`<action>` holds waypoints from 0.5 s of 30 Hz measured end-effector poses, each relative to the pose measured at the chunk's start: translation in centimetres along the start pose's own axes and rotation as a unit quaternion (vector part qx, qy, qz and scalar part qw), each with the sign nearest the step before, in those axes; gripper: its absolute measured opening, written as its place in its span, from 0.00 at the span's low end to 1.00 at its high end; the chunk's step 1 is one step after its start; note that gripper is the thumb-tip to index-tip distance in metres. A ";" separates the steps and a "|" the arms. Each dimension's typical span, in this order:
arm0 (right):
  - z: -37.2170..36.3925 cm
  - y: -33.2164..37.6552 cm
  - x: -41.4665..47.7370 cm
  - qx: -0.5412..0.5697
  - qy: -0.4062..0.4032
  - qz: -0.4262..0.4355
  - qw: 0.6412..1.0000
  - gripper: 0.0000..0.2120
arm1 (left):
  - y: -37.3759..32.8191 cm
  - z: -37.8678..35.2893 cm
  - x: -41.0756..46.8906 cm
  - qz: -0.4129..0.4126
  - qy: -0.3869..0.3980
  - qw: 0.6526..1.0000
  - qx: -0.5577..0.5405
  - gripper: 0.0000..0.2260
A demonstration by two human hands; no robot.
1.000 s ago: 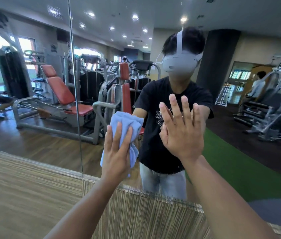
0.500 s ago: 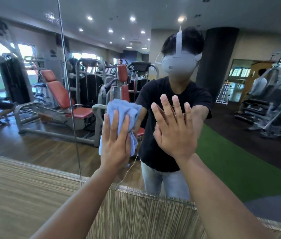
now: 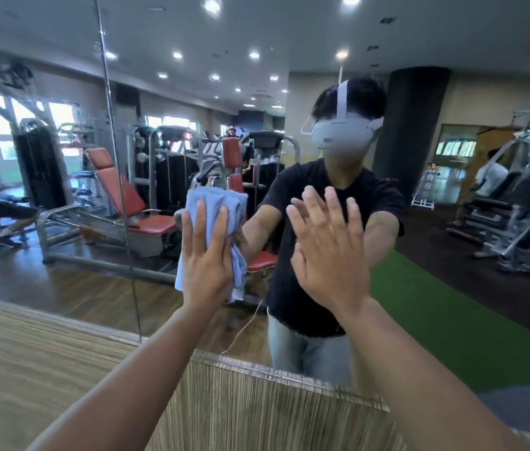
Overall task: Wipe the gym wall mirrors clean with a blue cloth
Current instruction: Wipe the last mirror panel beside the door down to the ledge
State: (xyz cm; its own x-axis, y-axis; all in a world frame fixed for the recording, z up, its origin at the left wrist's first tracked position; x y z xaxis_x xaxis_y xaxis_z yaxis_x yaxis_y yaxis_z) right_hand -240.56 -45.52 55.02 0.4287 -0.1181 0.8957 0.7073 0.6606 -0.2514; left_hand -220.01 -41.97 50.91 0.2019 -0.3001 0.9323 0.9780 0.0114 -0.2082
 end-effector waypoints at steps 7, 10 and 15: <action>4.8 -6.4 -4.6 -0.051 -0.030 -0.073 0.996 0.32 | -9.3 -0.4 3.1 0.034 -0.043 0.998 0.001 0.22; 5.8 -8.2 -5.9 -0.064 -0.037 -0.086 0.994 0.32 | -14.7 -1.2 2.7 -0.017 -0.058 0.998 0.000 0.22; 6.3 -11.1 -7.2 -0.052 -0.045 -0.143 0.987 0.29 | -19.3 -2.8 -0.4 -0.093 -0.066 0.993 -0.006 0.29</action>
State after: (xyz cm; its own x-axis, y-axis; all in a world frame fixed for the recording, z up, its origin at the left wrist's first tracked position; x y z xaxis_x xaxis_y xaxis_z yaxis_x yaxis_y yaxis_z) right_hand -255.07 -47.37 53.69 0.1549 -0.2182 0.9635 0.8482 0.5294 -0.0165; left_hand -239.14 -44.75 53.75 0.0231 -0.1691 0.9853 0.9986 -0.0438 -0.0309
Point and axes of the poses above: each hand's wrist, its own x-axis towards the middle knuckle, its own z-axis out of the back of the hand, y = z × x, the point moved 5 cm from there along x, towards the middle knuckle, and after that the axes turned 14 degrees about x, right-handed, at the moved point
